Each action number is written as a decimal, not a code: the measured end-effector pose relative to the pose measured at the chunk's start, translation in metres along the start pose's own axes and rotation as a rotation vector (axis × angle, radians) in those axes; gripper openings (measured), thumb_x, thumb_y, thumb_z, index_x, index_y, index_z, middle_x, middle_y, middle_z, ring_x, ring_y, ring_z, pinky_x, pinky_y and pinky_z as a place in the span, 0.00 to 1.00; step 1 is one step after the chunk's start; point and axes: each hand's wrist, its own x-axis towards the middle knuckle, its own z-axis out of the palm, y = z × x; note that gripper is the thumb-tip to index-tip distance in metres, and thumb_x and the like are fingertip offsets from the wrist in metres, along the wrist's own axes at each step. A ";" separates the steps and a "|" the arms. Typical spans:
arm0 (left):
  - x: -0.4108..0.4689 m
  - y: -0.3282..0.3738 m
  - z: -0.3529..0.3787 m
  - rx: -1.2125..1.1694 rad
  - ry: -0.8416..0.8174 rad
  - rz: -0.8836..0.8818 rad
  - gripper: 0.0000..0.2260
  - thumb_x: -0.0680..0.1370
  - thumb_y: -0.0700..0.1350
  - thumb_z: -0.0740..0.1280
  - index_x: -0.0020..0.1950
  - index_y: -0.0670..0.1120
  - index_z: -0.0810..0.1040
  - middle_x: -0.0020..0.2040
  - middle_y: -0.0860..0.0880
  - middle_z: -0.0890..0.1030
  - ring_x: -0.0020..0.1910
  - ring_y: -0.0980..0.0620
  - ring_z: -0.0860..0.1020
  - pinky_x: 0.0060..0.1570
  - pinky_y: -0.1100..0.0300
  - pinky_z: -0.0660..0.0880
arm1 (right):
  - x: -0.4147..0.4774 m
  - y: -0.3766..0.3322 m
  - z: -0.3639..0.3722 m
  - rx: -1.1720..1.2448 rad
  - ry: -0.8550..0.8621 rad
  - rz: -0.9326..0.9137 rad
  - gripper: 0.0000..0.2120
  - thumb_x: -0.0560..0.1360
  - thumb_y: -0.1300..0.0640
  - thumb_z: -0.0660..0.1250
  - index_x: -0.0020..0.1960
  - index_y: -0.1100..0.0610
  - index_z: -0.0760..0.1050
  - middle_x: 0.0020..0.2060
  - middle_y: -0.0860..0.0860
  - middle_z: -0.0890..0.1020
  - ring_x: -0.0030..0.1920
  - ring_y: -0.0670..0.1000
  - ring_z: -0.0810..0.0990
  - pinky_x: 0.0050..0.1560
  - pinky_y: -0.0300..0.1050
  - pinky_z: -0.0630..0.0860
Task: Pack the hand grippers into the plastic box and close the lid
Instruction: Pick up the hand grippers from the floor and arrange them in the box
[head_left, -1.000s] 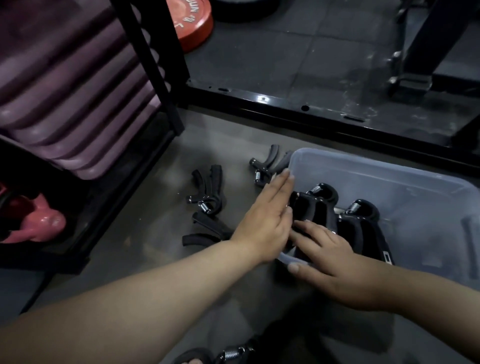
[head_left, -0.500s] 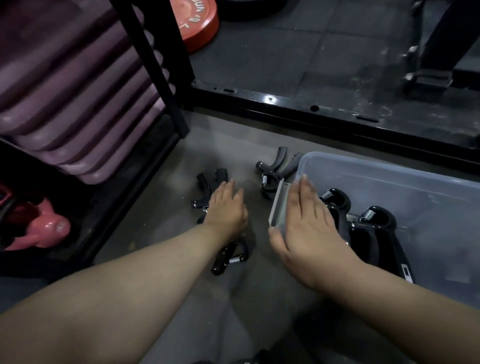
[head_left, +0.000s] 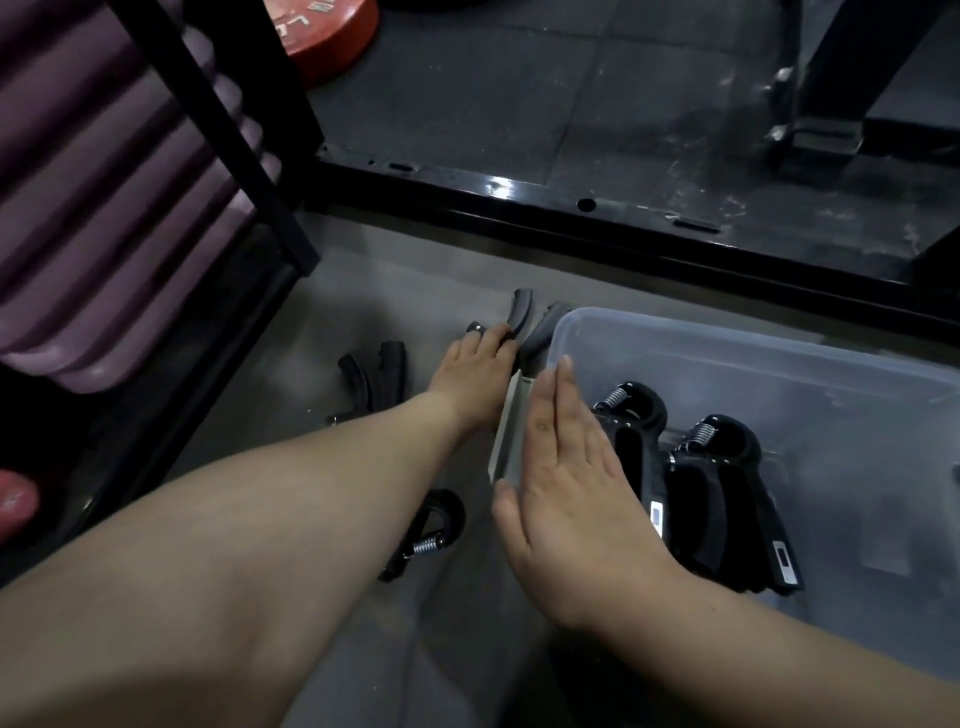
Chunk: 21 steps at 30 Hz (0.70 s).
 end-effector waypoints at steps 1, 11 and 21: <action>0.000 0.001 0.001 -0.018 0.024 -0.023 0.22 0.77 0.54 0.61 0.68 0.48 0.66 0.74 0.44 0.56 0.70 0.40 0.59 0.67 0.49 0.58 | 0.000 0.000 0.000 -0.003 -0.006 -0.002 0.40 0.81 0.46 0.49 0.73 0.61 0.21 0.70 0.57 0.20 0.73 0.51 0.24 0.72 0.43 0.30; -0.049 0.004 -0.020 -0.323 0.063 -0.241 0.14 0.80 0.54 0.56 0.55 0.44 0.72 0.55 0.42 0.77 0.56 0.43 0.75 0.60 0.48 0.68 | -0.002 0.002 0.002 0.039 0.014 -0.022 0.40 0.80 0.47 0.51 0.75 0.60 0.24 0.73 0.57 0.24 0.76 0.52 0.28 0.73 0.42 0.33; -0.092 -0.015 -0.113 -1.977 0.100 -0.600 0.08 0.77 0.42 0.66 0.54 0.40 0.76 0.54 0.37 0.81 0.50 0.40 0.82 0.46 0.46 0.80 | 0.000 0.006 0.008 0.183 0.007 -0.035 0.42 0.80 0.47 0.55 0.76 0.57 0.25 0.73 0.50 0.24 0.77 0.51 0.32 0.71 0.42 0.36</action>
